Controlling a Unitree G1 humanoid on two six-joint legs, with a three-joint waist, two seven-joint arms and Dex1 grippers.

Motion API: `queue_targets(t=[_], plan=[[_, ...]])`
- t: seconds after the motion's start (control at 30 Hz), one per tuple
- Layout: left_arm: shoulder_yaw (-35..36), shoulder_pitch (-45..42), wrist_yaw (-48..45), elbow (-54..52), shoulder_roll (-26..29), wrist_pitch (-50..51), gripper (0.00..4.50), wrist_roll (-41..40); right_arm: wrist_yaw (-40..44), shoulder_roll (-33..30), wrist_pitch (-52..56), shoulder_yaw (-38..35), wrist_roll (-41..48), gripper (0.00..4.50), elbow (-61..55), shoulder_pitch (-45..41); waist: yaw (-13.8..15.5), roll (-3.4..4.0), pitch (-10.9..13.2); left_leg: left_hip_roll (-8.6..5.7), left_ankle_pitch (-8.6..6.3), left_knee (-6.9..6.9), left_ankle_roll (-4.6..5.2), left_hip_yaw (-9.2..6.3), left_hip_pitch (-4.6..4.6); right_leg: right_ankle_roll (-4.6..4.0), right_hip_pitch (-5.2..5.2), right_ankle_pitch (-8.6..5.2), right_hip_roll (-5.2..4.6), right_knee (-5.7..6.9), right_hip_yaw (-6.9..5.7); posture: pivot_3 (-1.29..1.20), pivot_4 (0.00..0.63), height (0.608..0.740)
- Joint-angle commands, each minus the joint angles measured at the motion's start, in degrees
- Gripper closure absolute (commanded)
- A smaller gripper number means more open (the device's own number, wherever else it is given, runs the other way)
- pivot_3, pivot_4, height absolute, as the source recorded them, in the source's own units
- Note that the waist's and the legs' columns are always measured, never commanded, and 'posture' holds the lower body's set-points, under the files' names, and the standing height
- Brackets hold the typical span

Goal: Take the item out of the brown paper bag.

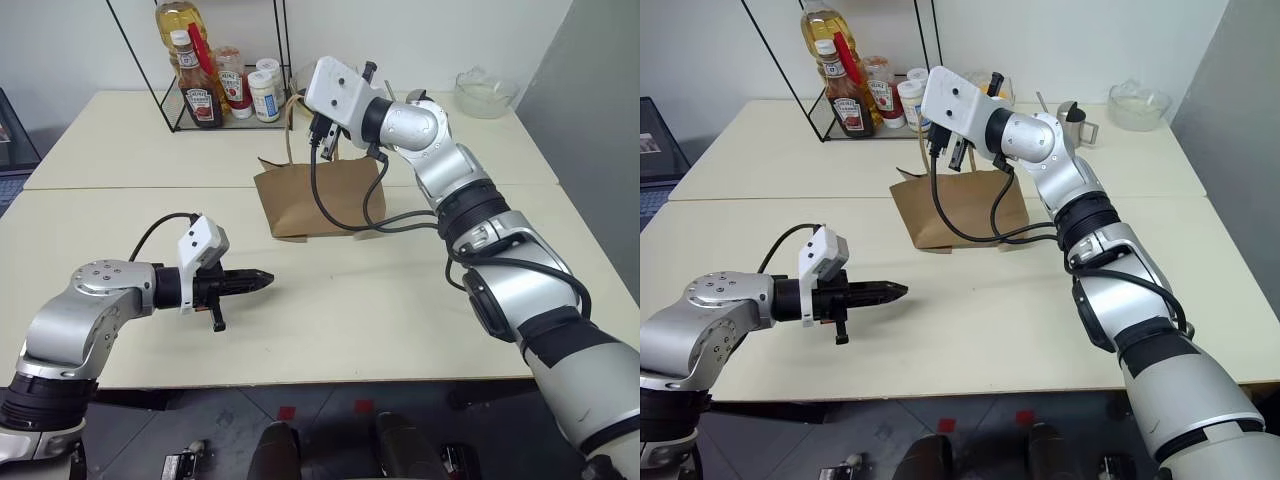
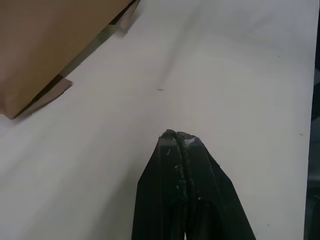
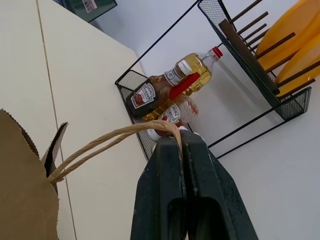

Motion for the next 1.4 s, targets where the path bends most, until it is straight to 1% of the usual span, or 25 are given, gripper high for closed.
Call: queue_targets(t=[0.03,0.43,0.47,0.5,0.53,0.73,0.8,0.83,0.87,0.97,1.07,1.2,1.27,1.4], plan=[[0.1,0.0,-0.5,-0.5,0.3,-1.0,4.5,0.0,-1.0,-0.2,-1.9,-0.8,-0.2,4.47,-1.1,-3.6,0.0,0.0,0.0,0.0,0.0,0.0,0.0,0.0,0.0,0.0,0.0,0.0,0.0,0.0,0.0,0.0,0.15,0.74],[-0.6,-0.7,-0.7,-0.3,0.3,-1.4,4.5,0.2,1.6,-1.1,2.0,0.2,-1.9,4.47,-0.9,-2.0,0.0,0.0,0.0,0.0,0.0,0.0,0.01,0.0,0.0,0.0,0.0,0.0,0.0,0.01,0.0,0.0,0.15,0.74],[-0.6,-0.7,-0.9,-0.2,0.4,-1.6,4.5,0.3,1.6,-1.2,2.5,0.2,-2.1,4.06,-0.9,-1.9,0.0,0.0,0.0,0.0,0.0,0.0,0.0,0.0,0.0,0.0,0.0,0.0,0.0,0.01,0.0,0.0,0.15,0.74],[-0.6,-0.6,-1.0,-0.1,0.4,-1.8,4.5,0.4,1.7,-1.3,3.0,0.2,-2.3,3.87,-1.0,-1.9,0.0,0.0,0.0,0.0,0.0,0.0,0.0,0.0,0.0,0.0,0.0,0.0,0.0,0.01,0.0,0.0,0.15,0.74],[-0.5,-0.5,-1.2,0.1,0.4,-2.1,4.5,0.5,1.9,-1.5,3.6,0.2,-2.4,3.54,-1.1,-1.8,0.0,0.0,0.0,0.0,0.0,0.0,0.0,0.0,0.01,0.0,0.01,0.0,0.0,0.01,0.0,0.0,0.15,0.74],[-1.0,-0.8,-2.1,1.6,0.2,-3.7,4.5,1.2,5.3,-3.0,6.8,-0.3,-2.3,1.39,-4.2,-0.4,0.0,0.0,0.0,0.0,-0.01,0.0,0.02,0.0,0.02,0.0,0.01,0.0,0.0,0.01,0.0,0.0,0.15,0.74],[-1.1,-1.1,-2.3,2.1,0.2,-4.1,4.5,1.4,8.1,-4.1,9.1,-0.9,-1.1,0.72,-7.5,0.7,0.0,0.0,0.0,0.0,-0.01,0.0,0.02,0.0,0.02,0.0,0.01,0.0,0.0,0.01,0.0,0.0,0.15,0.74],[-1.1,-1.2,-2.4,2.3,0.1,-4.3,4.5,1.4,9.8,-4.8,10.6,-1.1,-0.5,0.29,-9.7,1.6,0.0,0.0,0.0,0.0,-0.01,0.0,0.02,0.0,0.02,0.0,0.01,0.0,0.0,0.02,-0.01,0.0,0.15,0.74],[-1.1,-1.3,-2.5,2.4,0.1,-4.4,4.5,1.4,11.9,-5.5,12.6,-1.3,0.3,0.02,-12.8,2.7,0.0,0.0,0.0,0.0,-0.01,0.0,0.02,-0.01,0.02,0.0,0.01,0.0,0.0,0.02,-0.01,0.0,0.15,0.74],[-0.8,-2.3,-2.4,2.9,0.0,-4.3,4.5,1.2,17.3,-7.9,20.4,-2.2,3.3,0.02,-24.4,6.7,0.2,0.0,0.0,-0.01,-0.01,0.02,0.02,-0.04,0.0,0.0,0.03,0.0,0.0,0.01,-0.04,0.0,0.15,0.74],[0.0,-4.2,-1.8,3.4,-0.5,-3.3,4.5,0.1,21.0,-10.1,31.3,-4.3,7.8,0.02,-38.0,11.6,0.2,0.0,0.0,-0.01,-0.06,0.02,0.11,-0.07,-0.01,0.0,0.04,0.0,0.0,0.01,-0.05,0.0,0.15,0.74],[2.1,-7.9,-0.7,4.1,-1.2,-0.7,4.5,-2.3,23.9,-14.1,50.6,-10.1,18.2,0.02,-60.9,21.8,0.4,-0.01,0.0,-0.01,-0.09,0.03,0.16,-0.17,-0.03,0.0,0.07,0.0,0.0,0.01,-0.14,0.0,0.15,0.74],[2.9,-8.9,-0.3,4.3,-1.0,0.0,4.5,-3.0,23.5,-15.8,58.8,-12.8,23.1,0.02,-70.6,27.0,0.7,-0.02,0.0,-0.02,-0.09,0.04,0.16,-0.22,-0.07,0.0,0.09,0.0,0.0,0.0,-0.16,0.0,0.15,0.74],[4.6,-9.7,-0.1,4.3,0.0,1.1,4.5,-3.9,16.5,-14.5,76.0,-21.8,32.4,0.02,-88.9,37.9,0.8,-0.02,0.0,-0.01,-0.09,0.05,0.17,-0.24,-0.05,0.0,0.11,-0.01,0.02,-0.01,-0.15,0.0,0.15,0.74]])
